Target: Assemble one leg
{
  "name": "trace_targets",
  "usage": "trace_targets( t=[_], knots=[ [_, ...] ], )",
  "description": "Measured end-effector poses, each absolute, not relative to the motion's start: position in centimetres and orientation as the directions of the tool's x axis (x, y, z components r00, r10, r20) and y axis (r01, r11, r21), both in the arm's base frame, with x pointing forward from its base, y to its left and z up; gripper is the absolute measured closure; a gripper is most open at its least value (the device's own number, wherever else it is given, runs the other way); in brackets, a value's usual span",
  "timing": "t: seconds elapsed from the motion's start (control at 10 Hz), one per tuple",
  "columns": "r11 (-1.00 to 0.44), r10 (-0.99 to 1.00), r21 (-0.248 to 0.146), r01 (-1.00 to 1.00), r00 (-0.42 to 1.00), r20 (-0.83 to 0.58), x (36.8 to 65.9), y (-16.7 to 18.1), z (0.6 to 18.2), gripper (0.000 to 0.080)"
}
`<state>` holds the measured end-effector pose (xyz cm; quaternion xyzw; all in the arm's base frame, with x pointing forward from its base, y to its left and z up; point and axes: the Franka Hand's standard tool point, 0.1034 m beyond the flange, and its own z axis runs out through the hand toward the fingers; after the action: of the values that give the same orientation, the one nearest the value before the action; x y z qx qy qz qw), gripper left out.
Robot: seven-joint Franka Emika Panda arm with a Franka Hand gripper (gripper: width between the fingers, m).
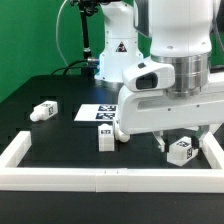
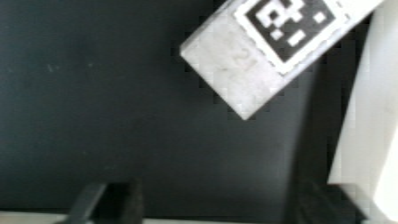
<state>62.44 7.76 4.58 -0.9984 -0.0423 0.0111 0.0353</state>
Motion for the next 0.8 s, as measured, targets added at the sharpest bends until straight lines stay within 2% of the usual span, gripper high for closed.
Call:
trace_targets(
  t=[0.1,0.2,0.3,0.5,0.8],
  knots=[
    [-0.997,0.026,-0.069,0.023,0.999,-0.034,62.2,8.1,4.8,0.0233],
    [-0.996,-0.051,-0.064,-0.055,0.997,-0.059,61.7,8.4,4.7,0.0233],
    [-0.994,-0.092,-0.060,-0.096,0.993,-0.073,61.3,8.5,4.2,0.0168],
    [-0.989,-0.127,-0.066,-0.132,0.989,-0.075,60.4,7.9,3.4,0.0153],
    [-0.990,-0.122,-0.067,-0.127,0.990,-0.076,60.5,8.1,3.4,0.0151]
  ],
)
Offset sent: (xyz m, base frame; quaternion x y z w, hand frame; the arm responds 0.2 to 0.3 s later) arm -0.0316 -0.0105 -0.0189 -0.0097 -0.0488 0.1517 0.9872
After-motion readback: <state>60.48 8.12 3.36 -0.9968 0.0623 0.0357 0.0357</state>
